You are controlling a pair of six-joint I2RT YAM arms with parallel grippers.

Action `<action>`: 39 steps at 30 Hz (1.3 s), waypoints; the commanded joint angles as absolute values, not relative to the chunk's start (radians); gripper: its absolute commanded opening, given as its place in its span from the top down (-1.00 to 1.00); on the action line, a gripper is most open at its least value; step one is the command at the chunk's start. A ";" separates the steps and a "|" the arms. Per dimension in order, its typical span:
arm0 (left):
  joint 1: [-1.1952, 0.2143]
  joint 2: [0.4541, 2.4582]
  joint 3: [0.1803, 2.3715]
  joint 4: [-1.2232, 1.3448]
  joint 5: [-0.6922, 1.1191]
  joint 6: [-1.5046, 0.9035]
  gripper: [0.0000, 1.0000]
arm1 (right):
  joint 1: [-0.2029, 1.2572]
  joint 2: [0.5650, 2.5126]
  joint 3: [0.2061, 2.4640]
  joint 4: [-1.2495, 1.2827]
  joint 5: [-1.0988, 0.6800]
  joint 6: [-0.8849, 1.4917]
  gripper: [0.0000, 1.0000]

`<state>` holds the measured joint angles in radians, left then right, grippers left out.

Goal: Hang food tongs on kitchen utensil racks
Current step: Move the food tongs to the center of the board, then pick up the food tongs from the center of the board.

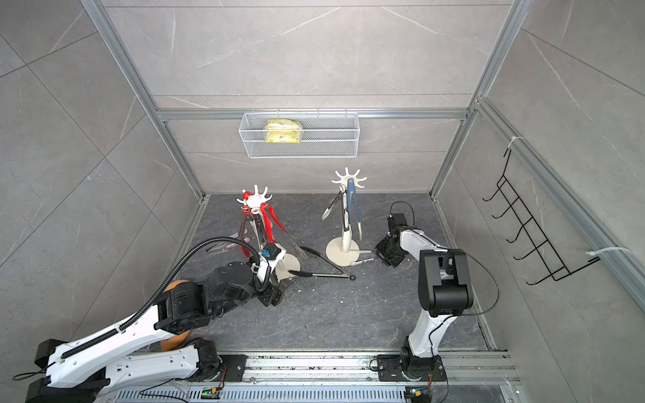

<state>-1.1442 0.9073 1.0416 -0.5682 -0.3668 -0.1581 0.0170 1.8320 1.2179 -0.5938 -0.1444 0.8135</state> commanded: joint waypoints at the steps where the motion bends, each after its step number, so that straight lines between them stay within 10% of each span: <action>1: -1.141 0.881 1.061 -0.577 -0.378 -0.170 -0.61 | 0.014 1.833 1.285 -0.669 -0.105 0.786 0.30; 8: -1.141 0.874 1.060 -0.582 -0.369 -0.163 -0.60 | 0.030 1.626 1.090 -0.652 -0.185 0.835 0.01; 29: -1.142 0.782 1.030 -0.636 -0.364 -0.239 -0.58 | 0.106 1.898 1.277 -0.643 -0.110 0.985 0.03; 39: -1.142 0.792 1.030 -0.641 -0.375 -0.239 -0.57 | 0.114 1.981 1.316 -0.670 -0.099 0.968 0.46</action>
